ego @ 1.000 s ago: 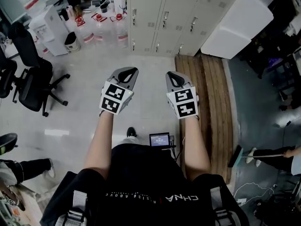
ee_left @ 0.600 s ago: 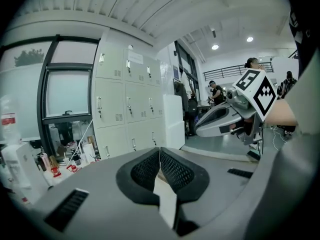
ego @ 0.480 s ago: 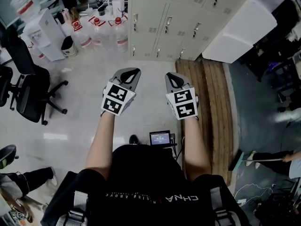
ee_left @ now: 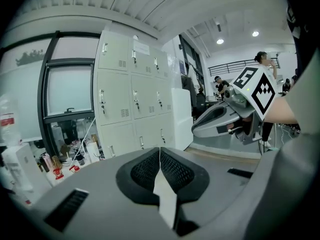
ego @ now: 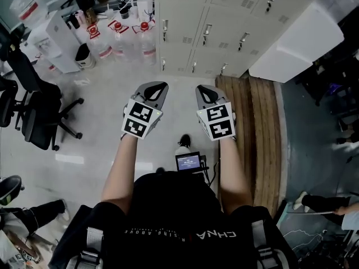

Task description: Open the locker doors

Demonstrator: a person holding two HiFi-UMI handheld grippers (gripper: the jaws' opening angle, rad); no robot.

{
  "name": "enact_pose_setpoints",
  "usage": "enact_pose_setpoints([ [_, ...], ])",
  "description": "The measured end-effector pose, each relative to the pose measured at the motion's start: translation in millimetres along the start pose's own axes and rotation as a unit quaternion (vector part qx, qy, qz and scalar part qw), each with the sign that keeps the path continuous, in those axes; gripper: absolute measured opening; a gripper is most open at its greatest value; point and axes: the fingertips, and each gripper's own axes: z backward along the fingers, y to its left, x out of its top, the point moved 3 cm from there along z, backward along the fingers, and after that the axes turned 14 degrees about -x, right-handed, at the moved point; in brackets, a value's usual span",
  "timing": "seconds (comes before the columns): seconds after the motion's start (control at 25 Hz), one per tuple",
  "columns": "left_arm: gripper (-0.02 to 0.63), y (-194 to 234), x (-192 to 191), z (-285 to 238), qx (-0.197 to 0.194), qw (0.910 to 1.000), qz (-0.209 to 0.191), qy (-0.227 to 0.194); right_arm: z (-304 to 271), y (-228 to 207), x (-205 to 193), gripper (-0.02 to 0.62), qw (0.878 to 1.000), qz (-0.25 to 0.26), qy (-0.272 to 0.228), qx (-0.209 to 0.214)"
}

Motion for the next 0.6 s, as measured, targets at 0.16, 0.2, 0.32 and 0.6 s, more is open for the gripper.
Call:
enact_pose_setpoints([
  [0.16, 0.020, 41, 25, -42, 0.011, 0.9999, -0.008, 0.004, -50, -39, 21, 0.032, 1.000, -0.003, -0.014, 0.009],
  [0.2, 0.020, 51, 32, -53, 0.015, 0.9998, -0.009, 0.004, -62, -49, 26, 0.032, 1.000, -0.003, -0.018, 0.012],
  [0.32, 0.020, 79, 50, -86, 0.028, 0.9995, -0.012, 0.004, -97, -80, 35, 0.032, 1.000, -0.001, -0.021, 0.020],
  [0.6, 0.020, 130, 74, -140, 0.069, 0.9975, -0.005, 0.015, -165, -136, 48, 0.032, 0.999, 0.005, -0.031, 0.044],
])
